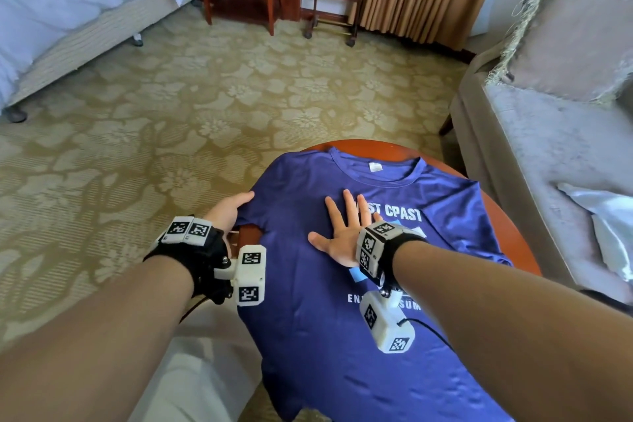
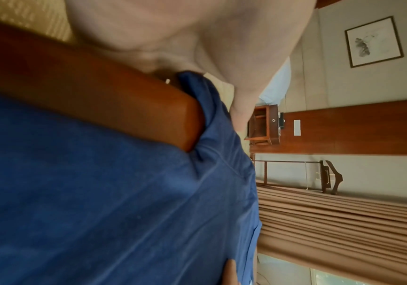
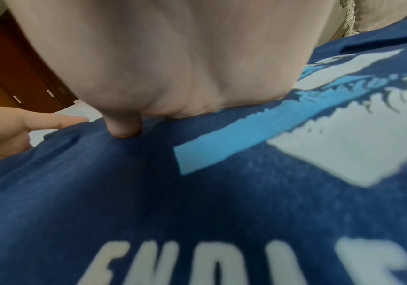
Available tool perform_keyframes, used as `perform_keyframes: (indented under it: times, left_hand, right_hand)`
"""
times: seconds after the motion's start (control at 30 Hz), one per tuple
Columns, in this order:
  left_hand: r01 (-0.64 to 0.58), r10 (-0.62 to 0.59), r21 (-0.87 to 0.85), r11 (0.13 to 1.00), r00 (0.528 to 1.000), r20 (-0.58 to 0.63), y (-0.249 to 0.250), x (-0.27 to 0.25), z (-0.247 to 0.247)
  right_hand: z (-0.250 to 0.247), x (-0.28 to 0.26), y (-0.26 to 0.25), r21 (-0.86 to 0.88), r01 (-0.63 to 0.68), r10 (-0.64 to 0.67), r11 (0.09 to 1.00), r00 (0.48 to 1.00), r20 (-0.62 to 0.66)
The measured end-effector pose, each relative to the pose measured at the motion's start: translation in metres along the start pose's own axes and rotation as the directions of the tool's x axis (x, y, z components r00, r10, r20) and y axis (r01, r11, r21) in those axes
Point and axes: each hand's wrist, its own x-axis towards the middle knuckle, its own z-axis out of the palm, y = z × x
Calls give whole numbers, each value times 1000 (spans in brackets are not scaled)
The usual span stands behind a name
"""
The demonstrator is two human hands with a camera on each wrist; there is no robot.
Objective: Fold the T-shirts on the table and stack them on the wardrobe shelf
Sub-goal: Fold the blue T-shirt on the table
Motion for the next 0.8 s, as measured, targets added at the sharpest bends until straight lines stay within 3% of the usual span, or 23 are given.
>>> perform_keyframes:
  times: [0.13, 0.27, 0.43, 0.53, 0.6, 0.73, 0.8]
  left_hand:
    - [20, -20, -65, 998, 1000, -12, 3, 7, 0]
    - [-40, 37, -158, 987, 999, -24, 15, 5, 3]
    - [-241, 214, -239, 941, 968, -132, 26, 5, 1]
    - [-446, 412, -79, 892, 872, -263, 31, 5, -2]
    - [-536, 530, 48, 843, 810, -251, 36, -7, 6]
    - [-663, 730, 329, 673, 668, -147, 44, -26, 34]
    - [-691, 764, 423, 586, 645, -6, 43, -35, 51]
  right_hand:
    - [0, 0, 0, -4, -1, 1, 1000, 1000, 2]
    - [-1, 0, 0, -13, -2, 2, 1000, 1000, 15]
    - [-1, -2, -1, -16, -3, 3, 1000, 1000, 10]
    - [-1, -2, -1, -26, 0, 0, 1000, 1000, 12]
    - [-1, -2, -1, -30, 2, -2, 1000, 1000, 12]
    - [-1, -2, 0, -25, 13, -12, 1000, 1000, 11]
    - [-1, -1, -1, -14, 15, -15, 1000, 1000, 4]
